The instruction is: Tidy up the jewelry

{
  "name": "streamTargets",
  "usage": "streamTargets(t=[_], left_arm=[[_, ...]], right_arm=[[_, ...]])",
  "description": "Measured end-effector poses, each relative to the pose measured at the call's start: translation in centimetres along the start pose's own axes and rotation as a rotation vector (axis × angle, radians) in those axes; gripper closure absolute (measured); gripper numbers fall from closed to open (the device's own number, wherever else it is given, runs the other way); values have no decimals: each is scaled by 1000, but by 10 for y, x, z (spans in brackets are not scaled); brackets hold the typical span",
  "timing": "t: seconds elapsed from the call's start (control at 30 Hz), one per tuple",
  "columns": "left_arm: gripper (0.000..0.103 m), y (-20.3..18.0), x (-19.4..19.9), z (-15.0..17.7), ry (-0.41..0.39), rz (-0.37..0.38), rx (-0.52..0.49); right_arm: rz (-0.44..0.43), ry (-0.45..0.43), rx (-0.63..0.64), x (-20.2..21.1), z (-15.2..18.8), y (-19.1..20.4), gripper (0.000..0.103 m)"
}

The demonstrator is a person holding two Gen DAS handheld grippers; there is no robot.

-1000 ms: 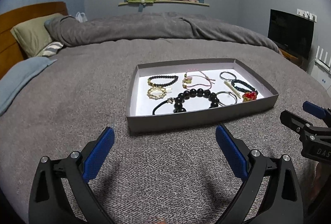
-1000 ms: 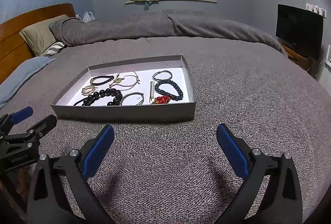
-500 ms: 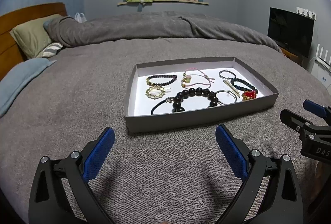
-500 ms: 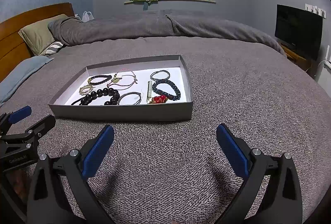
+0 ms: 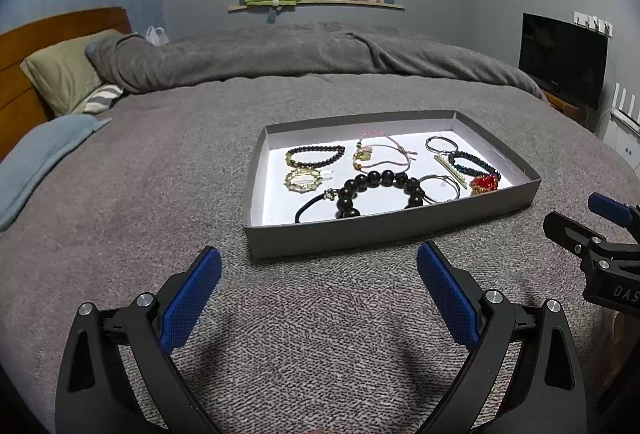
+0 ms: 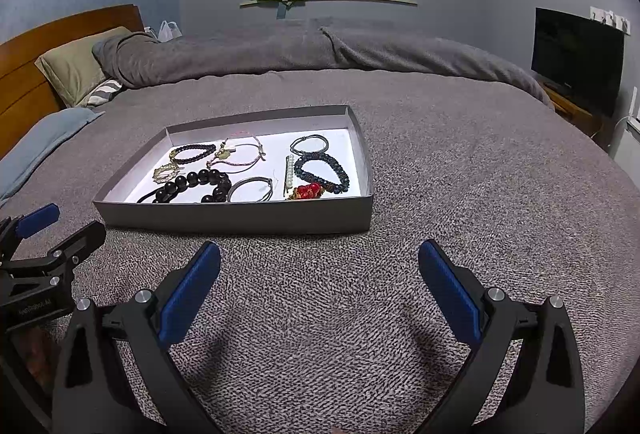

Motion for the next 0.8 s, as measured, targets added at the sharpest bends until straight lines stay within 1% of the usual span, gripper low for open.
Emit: streamTargets(t=[0.27, 0.33, 0.4, 0.47, 0.53, 0.6, 0.8], left_arm=[[6, 0, 0, 0, -4, 0, -2], [6, -2, 3, -1, -30, 7, -18], [7, -3, 8, -4, -76, 25, -16], [7, -3, 11, -5, -97, 33, -22], [7, -6, 9, -5, -82, 26, -42], [7, -8, 7, -2, -60, 41, -39], [7, -1, -3, 0, 1, 37, -32]], right_arm=[[-1, 1, 4, 0, 0, 0, 5], [-1, 3, 4, 0, 0, 0, 5], [-2, 3, 3, 0, 1, 0, 5], [-1, 4, 4, 0, 1, 0, 5], [-1, 6, 2, 0, 1, 0, 5], [-2, 6, 0, -1, 1, 0, 5], [-5, 8, -13, 0, 1, -5, 5]])
Point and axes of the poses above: each gripper's, at about its wrist camera, not at the fingertips, and x roughly against the way its jaws point, y to its left, z to its underside, the point moved 9 cm from there along -x, roughly the way its jaws point, and after that the axes turned 12 degrees about -z, right-handed, at the moved point
